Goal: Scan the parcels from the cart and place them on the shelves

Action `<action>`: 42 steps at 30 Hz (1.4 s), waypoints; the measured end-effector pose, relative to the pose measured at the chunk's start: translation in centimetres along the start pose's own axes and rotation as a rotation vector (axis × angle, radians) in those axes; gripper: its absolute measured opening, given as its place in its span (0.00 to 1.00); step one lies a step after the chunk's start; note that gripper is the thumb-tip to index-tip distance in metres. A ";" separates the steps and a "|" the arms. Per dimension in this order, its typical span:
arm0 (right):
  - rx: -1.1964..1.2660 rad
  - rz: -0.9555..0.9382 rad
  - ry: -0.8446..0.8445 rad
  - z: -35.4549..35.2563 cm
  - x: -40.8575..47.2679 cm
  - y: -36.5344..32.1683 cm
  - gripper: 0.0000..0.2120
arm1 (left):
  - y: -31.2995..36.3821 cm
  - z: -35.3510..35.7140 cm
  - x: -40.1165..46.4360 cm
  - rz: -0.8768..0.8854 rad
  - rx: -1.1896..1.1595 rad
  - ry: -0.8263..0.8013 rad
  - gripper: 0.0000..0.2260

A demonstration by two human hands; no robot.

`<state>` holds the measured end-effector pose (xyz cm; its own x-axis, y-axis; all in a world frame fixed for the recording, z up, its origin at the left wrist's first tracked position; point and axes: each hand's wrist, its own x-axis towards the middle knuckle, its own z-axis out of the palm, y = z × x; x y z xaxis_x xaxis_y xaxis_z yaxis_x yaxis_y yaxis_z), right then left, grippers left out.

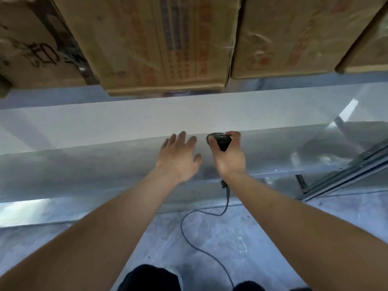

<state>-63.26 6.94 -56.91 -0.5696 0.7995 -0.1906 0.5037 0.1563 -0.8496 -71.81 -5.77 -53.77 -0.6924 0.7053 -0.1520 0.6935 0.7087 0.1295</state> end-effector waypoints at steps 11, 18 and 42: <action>-0.018 -0.067 -0.016 5.6 7.1 4.0 0.24 | -1.7 6.2 5.8 0.006 -0.043 0.044 0.28; -0.067 -0.109 -0.002 7.1 9.6 4.3 0.25 | -2.8 7.9 7.4 0.014 -0.024 0.057 0.26; -0.819 -0.464 0.166 6.3 7.1 2.4 0.25 | -4.0 4.2 5.5 0.005 -0.113 0.083 0.23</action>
